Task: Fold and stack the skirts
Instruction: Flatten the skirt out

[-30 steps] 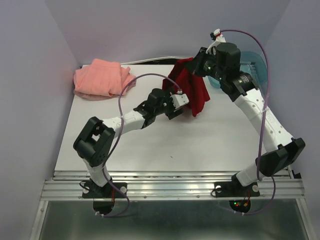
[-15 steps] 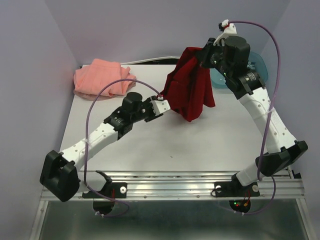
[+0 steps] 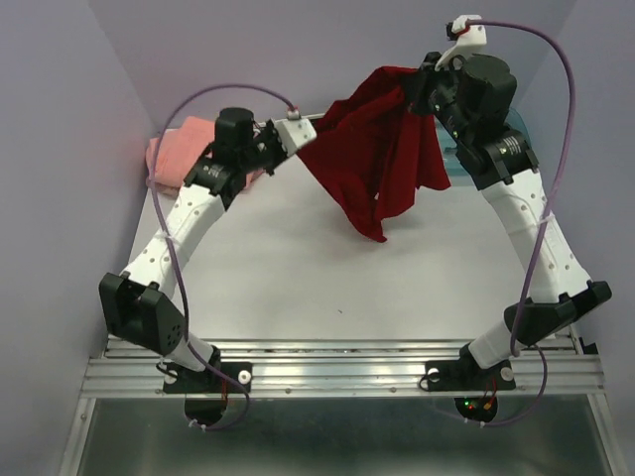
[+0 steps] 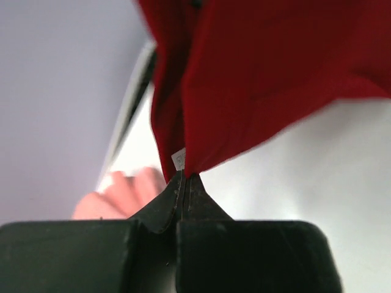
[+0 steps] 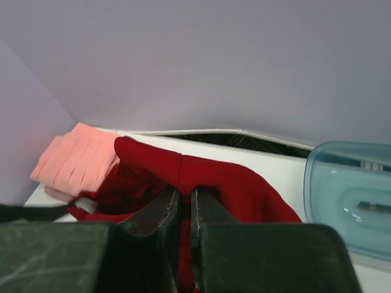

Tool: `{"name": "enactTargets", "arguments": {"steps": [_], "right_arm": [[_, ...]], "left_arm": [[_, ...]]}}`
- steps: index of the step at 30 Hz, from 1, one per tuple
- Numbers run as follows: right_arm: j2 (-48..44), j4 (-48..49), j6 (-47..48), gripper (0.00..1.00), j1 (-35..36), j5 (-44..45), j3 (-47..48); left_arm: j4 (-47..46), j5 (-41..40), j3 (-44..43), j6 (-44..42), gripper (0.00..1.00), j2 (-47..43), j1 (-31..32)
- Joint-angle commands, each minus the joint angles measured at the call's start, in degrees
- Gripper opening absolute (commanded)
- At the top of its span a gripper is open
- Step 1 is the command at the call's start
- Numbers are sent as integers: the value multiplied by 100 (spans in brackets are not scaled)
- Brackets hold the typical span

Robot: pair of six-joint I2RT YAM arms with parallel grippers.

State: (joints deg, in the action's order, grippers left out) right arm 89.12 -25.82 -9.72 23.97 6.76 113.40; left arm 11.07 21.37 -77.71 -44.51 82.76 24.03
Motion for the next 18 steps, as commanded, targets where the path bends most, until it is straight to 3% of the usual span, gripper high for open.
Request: {"name": "enactTargets", "arguments": {"steps": [1, 3, 6, 13, 18], "right_arm": [[-289, 1071, 575, 1, -129, 221, 78], [-517, 1010, 682, 1, -129, -208, -413], [-896, 483, 629, 1, -129, -1009, -1380], [-1906, 183, 1208, 1, -129, -1369, -3938], [-2469, -246, 2254, 1, -129, -2178, -5212]], "left_arm": [[368, 322, -1859, 434, 0, 205, -539], [553, 394, -2072, 338, 0, 153, -575], [624, 727, -1530, 68, 0, -407, -575], [1202, 167, 1675, -1207, 0, -1929, -276], [1398, 333, 2988, -1376, 0, -2808, -267]]}}
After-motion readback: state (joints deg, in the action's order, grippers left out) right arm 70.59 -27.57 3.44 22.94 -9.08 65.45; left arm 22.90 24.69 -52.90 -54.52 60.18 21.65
